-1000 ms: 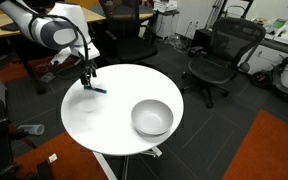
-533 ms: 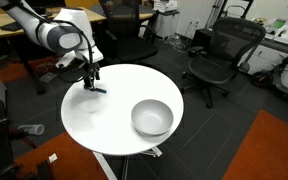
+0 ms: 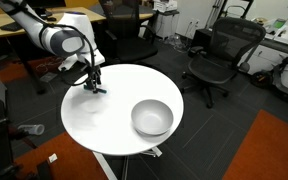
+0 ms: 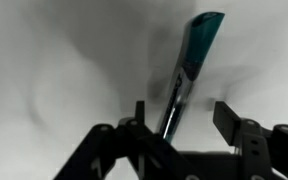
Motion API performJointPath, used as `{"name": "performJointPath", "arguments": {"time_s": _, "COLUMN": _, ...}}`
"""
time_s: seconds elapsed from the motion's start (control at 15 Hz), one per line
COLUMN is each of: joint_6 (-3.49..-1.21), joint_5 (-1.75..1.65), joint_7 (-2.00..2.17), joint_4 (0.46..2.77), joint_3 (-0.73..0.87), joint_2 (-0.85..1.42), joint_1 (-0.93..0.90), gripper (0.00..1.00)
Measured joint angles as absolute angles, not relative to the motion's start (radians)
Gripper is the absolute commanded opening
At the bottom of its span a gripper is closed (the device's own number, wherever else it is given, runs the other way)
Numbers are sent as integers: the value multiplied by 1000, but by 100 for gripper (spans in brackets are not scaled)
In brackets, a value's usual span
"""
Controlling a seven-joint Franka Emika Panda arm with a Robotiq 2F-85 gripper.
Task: Put the marker in the bowl
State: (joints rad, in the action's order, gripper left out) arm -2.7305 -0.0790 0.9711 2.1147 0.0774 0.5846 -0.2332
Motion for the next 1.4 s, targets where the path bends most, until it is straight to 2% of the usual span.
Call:
{"name": "performJointPath", "arguments": {"time_s": 0.27, "joint_6": -2731, "joint_5": -78, "joint_7": 971, "joint_4": 2111, "joint_3": 78, "joint_2": 595, "joint_1": -233, "gripper": 12}}
{"name": "performJointPath", "arguments": {"time_s": 0.4, "joint_6": -2731, "joint_5": -77, "joint_7": 971, "joint_4": 2111, "joint_3": 78, "joint_2": 598, "joint_1": -233, "gripper": 1}}
{"name": "performJointPath", "arguments": {"time_s": 0.53, "joint_6": -2732, "joint_5": -74, "joint_7": 971, "joint_4": 2111, "joint_3": 78, "joint_2": 599, "joint_1": -233, "gripper": 5}}
{"name": "performJointPath", "arguments": {"time_s": 1.4, "joint_6": -2739, "joint_5": -97, "joint_7": 866, "joint_4": 2112, "joint_3": 161, "joint_2": 487, "joint_1": -235, "gripper": 5}}
